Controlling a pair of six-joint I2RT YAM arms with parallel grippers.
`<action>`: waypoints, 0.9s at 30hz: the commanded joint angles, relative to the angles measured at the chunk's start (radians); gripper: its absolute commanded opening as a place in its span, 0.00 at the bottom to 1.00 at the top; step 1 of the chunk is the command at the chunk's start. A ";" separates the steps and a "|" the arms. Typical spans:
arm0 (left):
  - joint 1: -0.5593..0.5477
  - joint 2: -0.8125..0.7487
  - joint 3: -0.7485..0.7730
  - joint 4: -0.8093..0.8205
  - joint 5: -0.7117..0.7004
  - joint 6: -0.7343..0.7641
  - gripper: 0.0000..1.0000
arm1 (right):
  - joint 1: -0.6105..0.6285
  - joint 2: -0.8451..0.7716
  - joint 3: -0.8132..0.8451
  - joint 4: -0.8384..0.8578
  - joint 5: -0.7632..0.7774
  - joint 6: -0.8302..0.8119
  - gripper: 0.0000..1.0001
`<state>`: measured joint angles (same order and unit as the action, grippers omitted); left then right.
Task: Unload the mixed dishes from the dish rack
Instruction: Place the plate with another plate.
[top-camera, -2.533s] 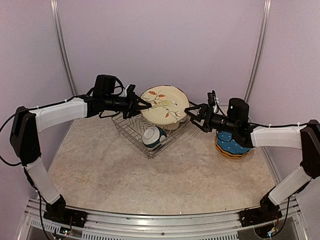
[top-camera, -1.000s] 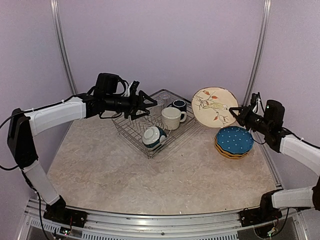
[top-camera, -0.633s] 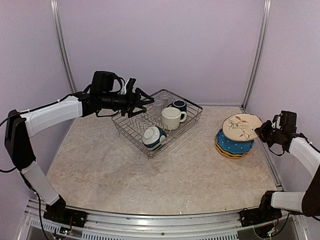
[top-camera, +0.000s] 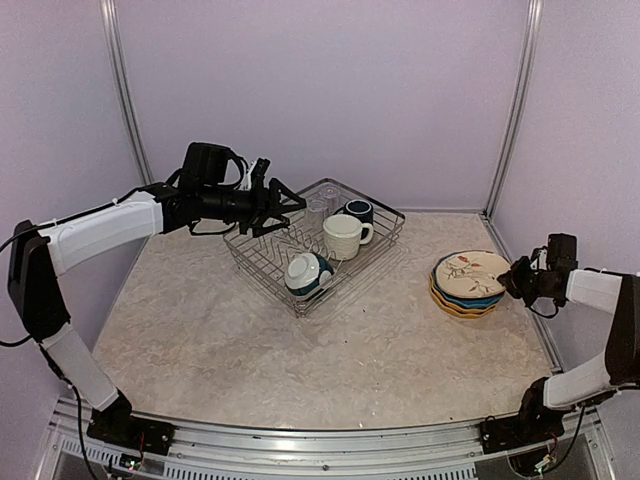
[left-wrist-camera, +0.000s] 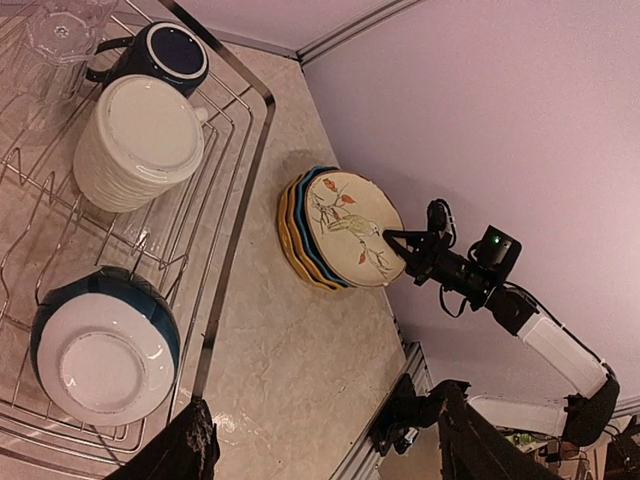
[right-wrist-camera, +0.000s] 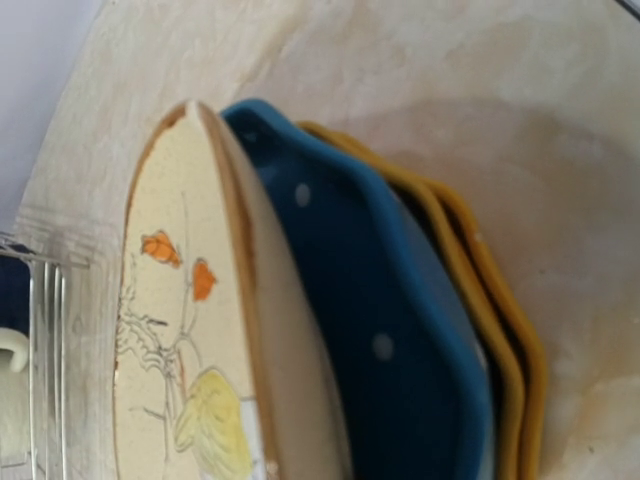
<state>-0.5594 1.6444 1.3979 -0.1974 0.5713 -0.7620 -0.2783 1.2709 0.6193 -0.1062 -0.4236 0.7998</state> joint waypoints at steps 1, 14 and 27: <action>0.008 -0.013 0.009 -0.028 -0.010 0.024 0.72 | -0.018 0.014 0.019 0.089 -0.035 -0.022 0.00; 0.008 0.008 0.021 -0.038 0.002 0.028 0.72 | -0.017 -0.022 0.016 0.044 -0.021 -0.090 0.38; -0.011 0.062 0.090 -0.244 -0.071 0.113 0.73 | -0.018 -0.125 0.069 -0.104 0.089 -0.214 0.81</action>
<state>-0.5575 1.6695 1.4334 -0.3267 0.5541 -0.7120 -0.2855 1.1839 0.6495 -0.1429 -0.3859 0.6445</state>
